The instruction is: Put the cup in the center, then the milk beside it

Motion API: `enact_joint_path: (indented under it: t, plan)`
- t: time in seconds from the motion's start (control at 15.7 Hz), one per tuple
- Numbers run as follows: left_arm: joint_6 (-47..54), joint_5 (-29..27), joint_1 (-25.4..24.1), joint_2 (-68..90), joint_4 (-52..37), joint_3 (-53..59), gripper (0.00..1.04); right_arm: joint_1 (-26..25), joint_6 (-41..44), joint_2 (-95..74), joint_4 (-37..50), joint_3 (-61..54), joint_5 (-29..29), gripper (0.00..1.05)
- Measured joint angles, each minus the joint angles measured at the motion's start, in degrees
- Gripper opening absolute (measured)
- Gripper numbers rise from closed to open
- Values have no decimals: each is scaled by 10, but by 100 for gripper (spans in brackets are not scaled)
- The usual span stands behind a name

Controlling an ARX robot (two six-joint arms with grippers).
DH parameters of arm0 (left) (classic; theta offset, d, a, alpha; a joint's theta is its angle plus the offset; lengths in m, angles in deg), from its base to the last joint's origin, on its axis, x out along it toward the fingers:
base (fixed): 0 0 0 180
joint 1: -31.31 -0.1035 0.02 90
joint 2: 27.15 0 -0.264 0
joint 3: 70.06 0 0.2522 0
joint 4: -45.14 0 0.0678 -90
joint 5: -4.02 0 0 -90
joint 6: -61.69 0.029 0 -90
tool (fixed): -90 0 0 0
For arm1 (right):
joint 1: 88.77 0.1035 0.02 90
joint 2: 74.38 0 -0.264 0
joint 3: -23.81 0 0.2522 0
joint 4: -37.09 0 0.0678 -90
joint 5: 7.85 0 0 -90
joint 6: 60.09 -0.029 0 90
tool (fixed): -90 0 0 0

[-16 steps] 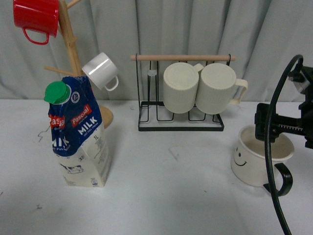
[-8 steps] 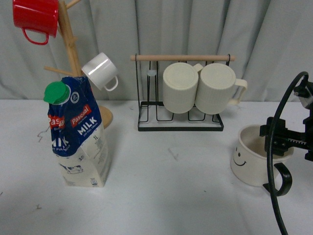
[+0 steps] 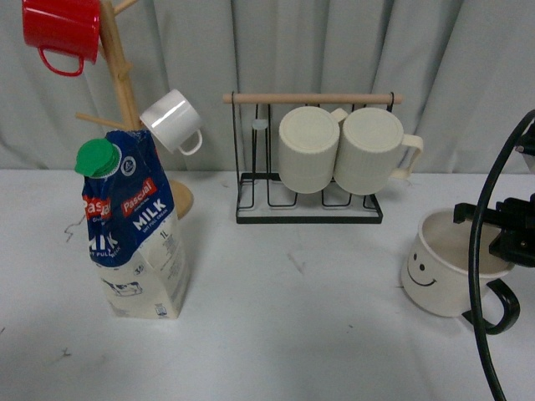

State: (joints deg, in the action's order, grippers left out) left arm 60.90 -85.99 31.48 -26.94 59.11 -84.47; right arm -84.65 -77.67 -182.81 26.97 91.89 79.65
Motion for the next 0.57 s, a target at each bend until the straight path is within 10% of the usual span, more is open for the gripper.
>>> enact_joint_path:
  t: [0.57]
  plan:
    - [0,0,0,0,0,0,98,125,-90,-20,-118,113,-10,3]
